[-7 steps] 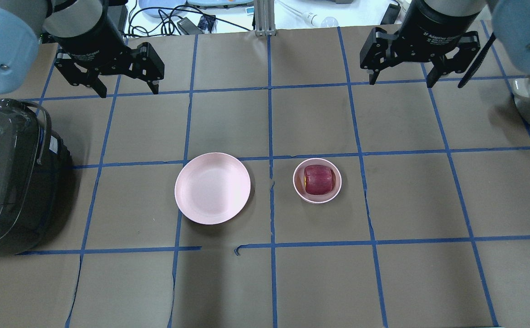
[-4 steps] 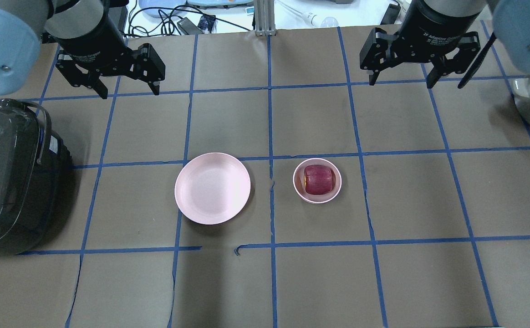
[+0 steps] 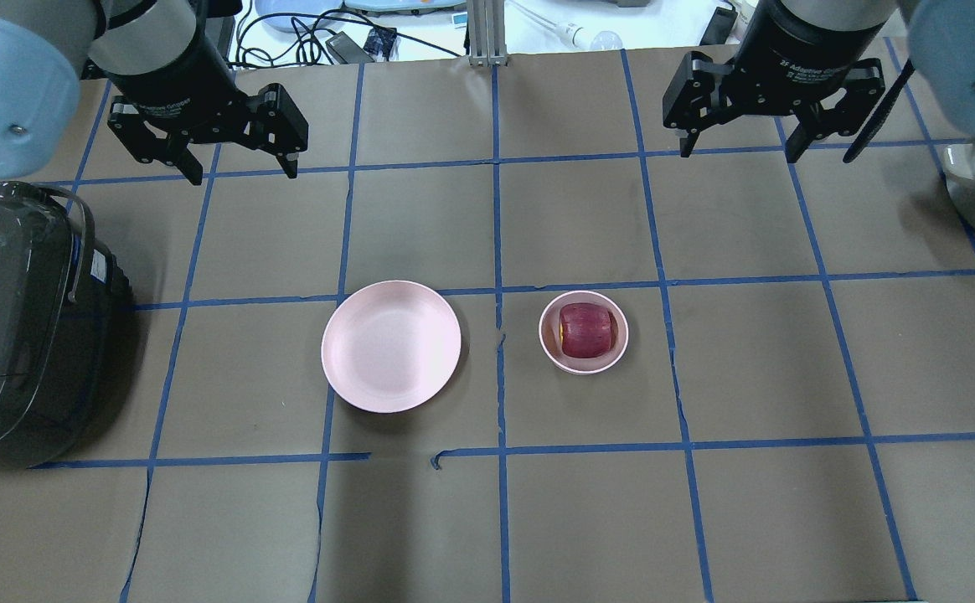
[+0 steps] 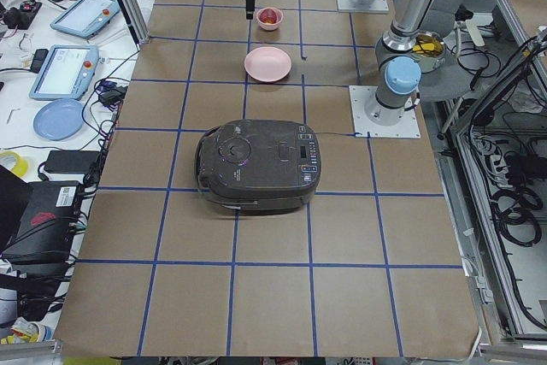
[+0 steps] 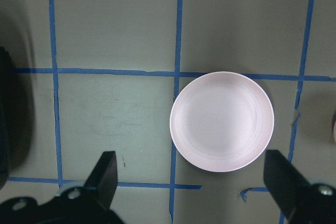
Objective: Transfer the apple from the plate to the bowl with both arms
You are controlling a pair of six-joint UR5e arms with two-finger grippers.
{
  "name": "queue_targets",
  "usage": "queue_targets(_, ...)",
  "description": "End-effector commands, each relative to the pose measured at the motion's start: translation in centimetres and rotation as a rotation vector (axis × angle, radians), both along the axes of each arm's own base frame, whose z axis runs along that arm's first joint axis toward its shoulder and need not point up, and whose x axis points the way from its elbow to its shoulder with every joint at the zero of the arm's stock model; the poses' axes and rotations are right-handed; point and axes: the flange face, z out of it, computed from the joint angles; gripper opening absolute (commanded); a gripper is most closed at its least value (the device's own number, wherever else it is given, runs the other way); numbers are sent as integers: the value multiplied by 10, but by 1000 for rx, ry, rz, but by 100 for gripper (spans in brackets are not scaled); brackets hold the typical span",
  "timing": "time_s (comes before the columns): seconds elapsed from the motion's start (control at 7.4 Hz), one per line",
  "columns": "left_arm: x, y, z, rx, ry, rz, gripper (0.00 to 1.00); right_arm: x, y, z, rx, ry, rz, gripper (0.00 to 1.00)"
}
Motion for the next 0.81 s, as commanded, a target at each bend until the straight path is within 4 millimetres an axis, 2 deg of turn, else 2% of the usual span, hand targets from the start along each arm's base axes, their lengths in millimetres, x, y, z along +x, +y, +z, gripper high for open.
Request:
queue_targets(0.0,0,0,0,1,0,0,100,1,0,0,0,0,1,100)
queue_targets(0.68,0,0,0,-1,0,1,100,-1,1,0,1,11,0,100)
